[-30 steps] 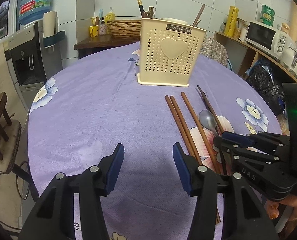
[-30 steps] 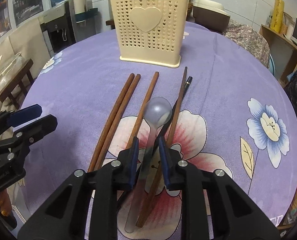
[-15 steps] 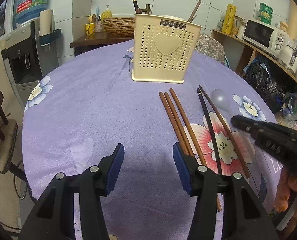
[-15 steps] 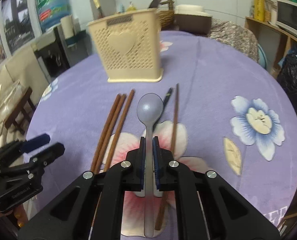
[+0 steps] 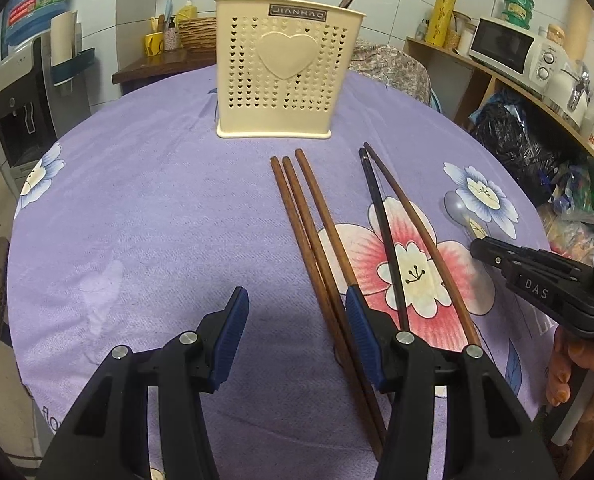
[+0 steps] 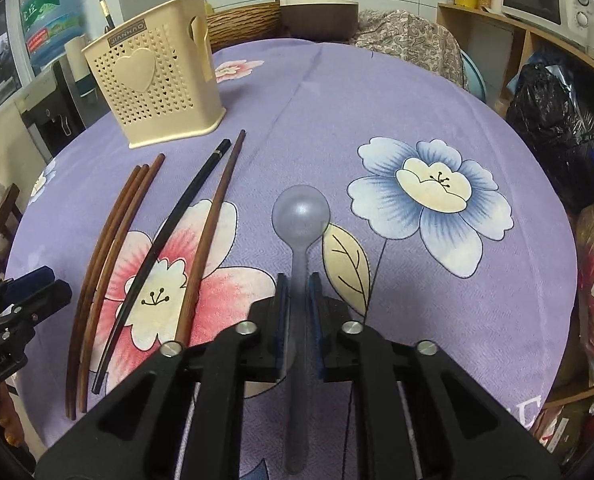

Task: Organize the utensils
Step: 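Grasp the clear plastic spoon with right tool while left tool moves toward brown chopsticks, then close the left tool on a brown wooden chopstick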

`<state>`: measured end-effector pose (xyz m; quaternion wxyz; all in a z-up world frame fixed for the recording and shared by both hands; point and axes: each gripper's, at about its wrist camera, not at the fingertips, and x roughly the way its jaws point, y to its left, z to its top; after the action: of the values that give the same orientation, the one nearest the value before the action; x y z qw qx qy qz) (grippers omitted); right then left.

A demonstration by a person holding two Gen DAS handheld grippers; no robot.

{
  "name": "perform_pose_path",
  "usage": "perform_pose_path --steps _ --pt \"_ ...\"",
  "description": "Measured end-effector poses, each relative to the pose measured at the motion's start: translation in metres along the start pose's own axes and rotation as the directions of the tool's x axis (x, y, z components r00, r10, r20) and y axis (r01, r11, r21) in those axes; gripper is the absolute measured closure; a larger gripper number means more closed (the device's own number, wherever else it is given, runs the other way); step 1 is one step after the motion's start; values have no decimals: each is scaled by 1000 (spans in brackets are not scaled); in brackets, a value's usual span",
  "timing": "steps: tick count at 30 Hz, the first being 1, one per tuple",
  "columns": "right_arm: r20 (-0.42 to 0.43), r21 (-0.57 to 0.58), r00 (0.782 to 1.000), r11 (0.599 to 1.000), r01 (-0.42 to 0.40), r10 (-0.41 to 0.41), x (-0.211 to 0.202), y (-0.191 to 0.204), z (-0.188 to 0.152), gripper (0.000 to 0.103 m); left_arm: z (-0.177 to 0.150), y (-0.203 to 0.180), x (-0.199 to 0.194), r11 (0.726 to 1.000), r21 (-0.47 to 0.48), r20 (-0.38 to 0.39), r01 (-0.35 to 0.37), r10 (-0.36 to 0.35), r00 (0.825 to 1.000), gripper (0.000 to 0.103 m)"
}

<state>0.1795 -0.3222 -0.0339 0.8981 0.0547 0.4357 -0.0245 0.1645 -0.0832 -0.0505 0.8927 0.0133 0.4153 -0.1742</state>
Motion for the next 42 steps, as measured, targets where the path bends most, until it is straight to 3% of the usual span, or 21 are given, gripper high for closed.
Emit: perform_pose_path --steps 2,12,22,28,42 --pt "24 -4 1000 1000 10 -10 -3 2 -1 53 -1 -3 3 1000 14 -7 -27 27 1000 52" --pt "44 -13 999 1000 21 -20 -12 1 2 53 1 -7 10 995 38 -26 -94 95 995 53" --pt "38 16 999 1000 0 -1 -15 -13 7 53 9 29 0 995 -30 -16 -96 96 995 53" --pt "-9 -32 1000 999 -27 26 -3 -4 13 52 24 33 -1 993 -57 9 -99 99 995 53" --pt "-54 -70 998 997 41 -45 34 7 39 53 30 40 11 990 -117 2 -77 78 997 53"
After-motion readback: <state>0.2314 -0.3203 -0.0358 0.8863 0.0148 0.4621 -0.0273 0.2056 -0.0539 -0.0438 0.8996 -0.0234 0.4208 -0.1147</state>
